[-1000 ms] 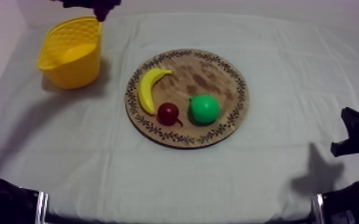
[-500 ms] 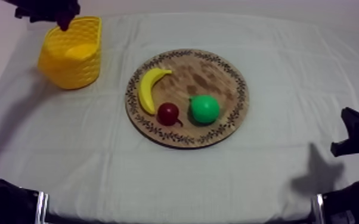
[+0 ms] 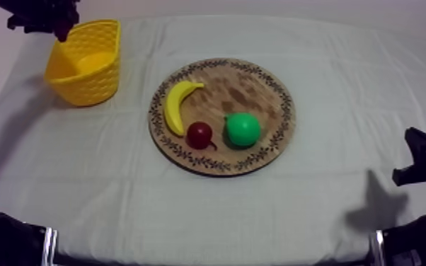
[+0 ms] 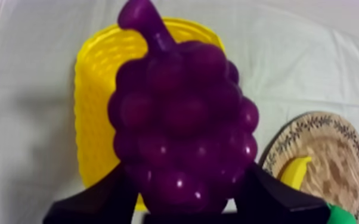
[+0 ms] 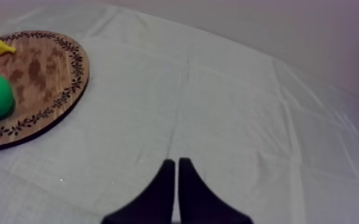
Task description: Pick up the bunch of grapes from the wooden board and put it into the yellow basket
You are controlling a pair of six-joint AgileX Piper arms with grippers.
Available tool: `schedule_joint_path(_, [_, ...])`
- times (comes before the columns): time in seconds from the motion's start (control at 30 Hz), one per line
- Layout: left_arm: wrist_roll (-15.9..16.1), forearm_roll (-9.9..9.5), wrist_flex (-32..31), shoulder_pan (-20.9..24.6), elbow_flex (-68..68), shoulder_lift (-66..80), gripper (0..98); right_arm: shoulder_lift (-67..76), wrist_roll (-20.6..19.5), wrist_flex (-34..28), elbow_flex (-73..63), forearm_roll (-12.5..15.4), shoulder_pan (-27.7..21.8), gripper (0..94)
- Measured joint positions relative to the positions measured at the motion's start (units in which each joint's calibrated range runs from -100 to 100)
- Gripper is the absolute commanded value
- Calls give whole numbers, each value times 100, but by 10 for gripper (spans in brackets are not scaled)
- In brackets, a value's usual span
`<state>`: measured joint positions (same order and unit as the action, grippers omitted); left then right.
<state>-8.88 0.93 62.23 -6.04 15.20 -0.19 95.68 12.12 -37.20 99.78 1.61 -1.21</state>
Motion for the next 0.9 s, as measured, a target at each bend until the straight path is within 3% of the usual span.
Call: schedule_joint_path(0.9, [275, 257, -780, 194, -372, -2078, 486, 0, 0, -1, 0, 0, 0, 5])
